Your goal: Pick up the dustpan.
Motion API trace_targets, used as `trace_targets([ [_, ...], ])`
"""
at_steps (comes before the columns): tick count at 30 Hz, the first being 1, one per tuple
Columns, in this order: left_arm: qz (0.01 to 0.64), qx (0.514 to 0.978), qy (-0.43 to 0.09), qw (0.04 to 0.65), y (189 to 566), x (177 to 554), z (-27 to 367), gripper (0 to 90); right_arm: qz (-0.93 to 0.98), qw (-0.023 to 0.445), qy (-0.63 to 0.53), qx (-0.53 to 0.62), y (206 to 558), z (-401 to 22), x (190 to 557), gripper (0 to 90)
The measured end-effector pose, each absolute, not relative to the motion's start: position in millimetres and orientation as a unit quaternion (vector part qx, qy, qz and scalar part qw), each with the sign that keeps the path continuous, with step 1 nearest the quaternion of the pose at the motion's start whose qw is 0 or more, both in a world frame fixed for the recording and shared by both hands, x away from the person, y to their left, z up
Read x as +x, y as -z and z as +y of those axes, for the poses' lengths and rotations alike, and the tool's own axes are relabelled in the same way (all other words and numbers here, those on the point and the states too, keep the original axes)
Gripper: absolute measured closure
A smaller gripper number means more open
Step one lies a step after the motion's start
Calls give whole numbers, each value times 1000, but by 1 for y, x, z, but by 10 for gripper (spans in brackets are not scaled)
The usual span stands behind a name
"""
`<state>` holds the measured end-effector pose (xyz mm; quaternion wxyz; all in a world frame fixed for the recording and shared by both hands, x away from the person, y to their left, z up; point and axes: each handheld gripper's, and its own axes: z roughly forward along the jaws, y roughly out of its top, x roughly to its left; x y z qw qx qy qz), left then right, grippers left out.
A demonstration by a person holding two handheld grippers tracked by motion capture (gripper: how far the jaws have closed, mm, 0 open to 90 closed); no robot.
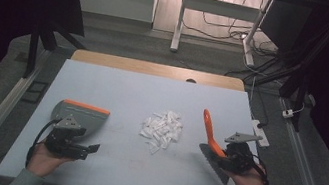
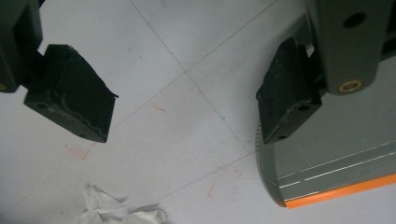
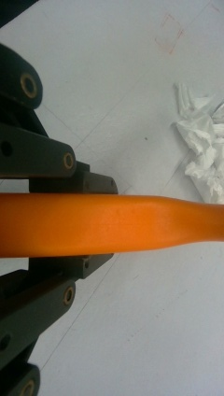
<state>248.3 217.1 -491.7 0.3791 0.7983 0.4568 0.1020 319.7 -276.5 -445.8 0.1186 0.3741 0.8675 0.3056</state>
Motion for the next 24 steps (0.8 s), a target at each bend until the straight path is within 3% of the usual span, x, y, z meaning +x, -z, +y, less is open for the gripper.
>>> trace_targets([
  [24,492,788,-130,346,452,254,225,184,862,118,-319,375,443,-282,319,704],
])
